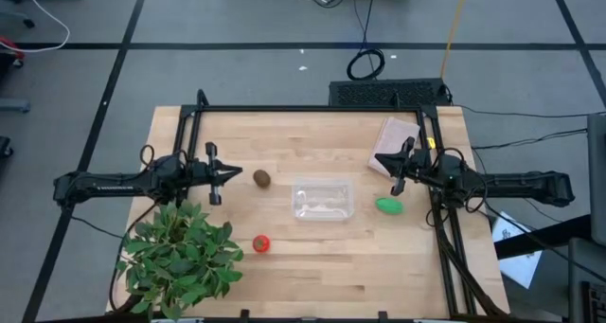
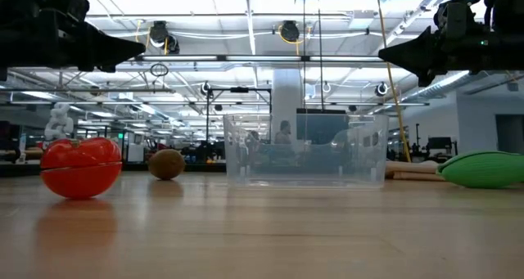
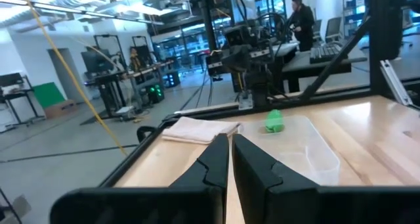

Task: Pick and placing Produce into tupperware
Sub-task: Put the brown kiwi into the transparent bin

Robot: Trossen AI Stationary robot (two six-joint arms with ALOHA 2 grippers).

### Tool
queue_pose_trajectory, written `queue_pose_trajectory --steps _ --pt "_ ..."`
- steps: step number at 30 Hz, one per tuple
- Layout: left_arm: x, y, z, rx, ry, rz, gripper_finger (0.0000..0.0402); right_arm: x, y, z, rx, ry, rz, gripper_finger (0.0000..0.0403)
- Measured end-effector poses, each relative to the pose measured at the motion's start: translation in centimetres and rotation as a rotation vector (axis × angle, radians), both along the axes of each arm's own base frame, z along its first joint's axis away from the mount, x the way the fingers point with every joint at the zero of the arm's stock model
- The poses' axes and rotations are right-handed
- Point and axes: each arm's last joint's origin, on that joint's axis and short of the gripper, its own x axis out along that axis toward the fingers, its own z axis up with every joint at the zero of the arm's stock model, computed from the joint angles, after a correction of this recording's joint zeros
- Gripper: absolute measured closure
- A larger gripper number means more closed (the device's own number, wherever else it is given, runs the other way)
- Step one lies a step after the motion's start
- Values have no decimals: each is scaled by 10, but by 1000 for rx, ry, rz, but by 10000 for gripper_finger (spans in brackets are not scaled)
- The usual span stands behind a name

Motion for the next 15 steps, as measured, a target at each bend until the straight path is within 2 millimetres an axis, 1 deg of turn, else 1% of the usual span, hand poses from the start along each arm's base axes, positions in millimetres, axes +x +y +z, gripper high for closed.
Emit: queue_pose_trajectory --steps 15 --pt "0 0 -2 -16 16 5 376 0 0 0 0 3 0 403"
